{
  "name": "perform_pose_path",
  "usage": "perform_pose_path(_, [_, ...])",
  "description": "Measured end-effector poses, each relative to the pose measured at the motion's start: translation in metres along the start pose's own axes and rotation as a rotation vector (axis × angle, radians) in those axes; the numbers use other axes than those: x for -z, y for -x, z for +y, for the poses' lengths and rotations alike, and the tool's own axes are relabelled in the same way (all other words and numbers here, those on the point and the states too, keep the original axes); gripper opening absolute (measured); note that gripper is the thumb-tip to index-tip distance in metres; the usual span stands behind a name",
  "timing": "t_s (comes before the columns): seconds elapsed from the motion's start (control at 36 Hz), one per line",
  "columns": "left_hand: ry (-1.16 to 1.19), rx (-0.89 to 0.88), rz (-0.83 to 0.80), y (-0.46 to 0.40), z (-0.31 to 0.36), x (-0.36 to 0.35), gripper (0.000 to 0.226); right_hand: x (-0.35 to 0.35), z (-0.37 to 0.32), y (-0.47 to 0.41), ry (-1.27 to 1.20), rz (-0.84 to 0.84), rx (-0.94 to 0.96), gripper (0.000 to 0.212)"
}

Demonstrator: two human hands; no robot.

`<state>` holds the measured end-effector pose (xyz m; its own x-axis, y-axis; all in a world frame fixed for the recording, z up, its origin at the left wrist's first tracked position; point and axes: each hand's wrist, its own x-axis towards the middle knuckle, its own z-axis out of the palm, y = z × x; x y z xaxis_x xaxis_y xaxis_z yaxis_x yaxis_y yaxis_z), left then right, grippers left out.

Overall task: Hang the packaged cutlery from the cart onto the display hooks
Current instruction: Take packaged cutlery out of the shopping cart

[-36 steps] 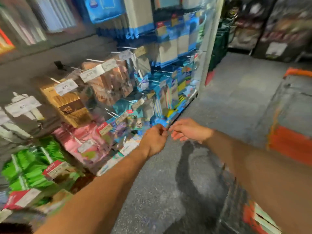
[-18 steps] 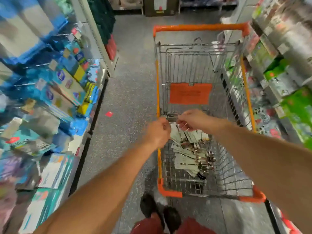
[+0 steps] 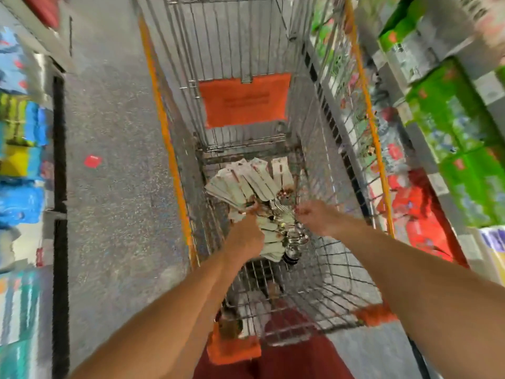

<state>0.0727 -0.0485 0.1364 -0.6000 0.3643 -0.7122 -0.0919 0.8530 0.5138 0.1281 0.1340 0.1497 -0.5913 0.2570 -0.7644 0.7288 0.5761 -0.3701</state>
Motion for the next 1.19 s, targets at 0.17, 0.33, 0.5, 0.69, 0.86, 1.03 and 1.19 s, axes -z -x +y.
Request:
perform_pose_path(0.17, [-0.018,0.212,-0.037,-0.036,-0.023,-0.036,0.034,-0.038,0.012,-0.062,0.374,-0.176,0.016,0.027])
perform_pose_path(0.33, [0.013,0.346,-0.137,-0.060,-0.055,-0.079,0.022,-0.093,0.026,-0.097,0.456,-0.207,0.170,0.067])
perform_pose_path(0.5, [0.216,0.492,-0.107,-0.079,-0.066,-0.108,0.026,-0.122,0.034,-0.110,0.798,-0.161,0.287,0.081])
perform_pose_path(0.69, [0.493,0.542,0.025,-0.086,-0.067,-0.127,0.024,-0.142,0.047,-0.112,0.742,-0.006,0.163,0.070])
perform_pose_path(0.86, [0.542,0.602,0.034,-0.083,-0.062,-0.122,0.002,-0.136,0.048,-0.113,0.635,-0.023,0.064,0.077])
perform_pose_path(1.03, [0.620,0.581,0.093,-0.081,-0.058,-0.130,0.032,-0.142,0.047,-0.102,0.530,0.037,-0.006,0.053])
perform_pose_path(1.19, [0.585,0.610,0.179,-0.080,-0.061,-0.137,0.022,-0.143,0.061,-0.100,0.619,0.015,0.067,0.082])
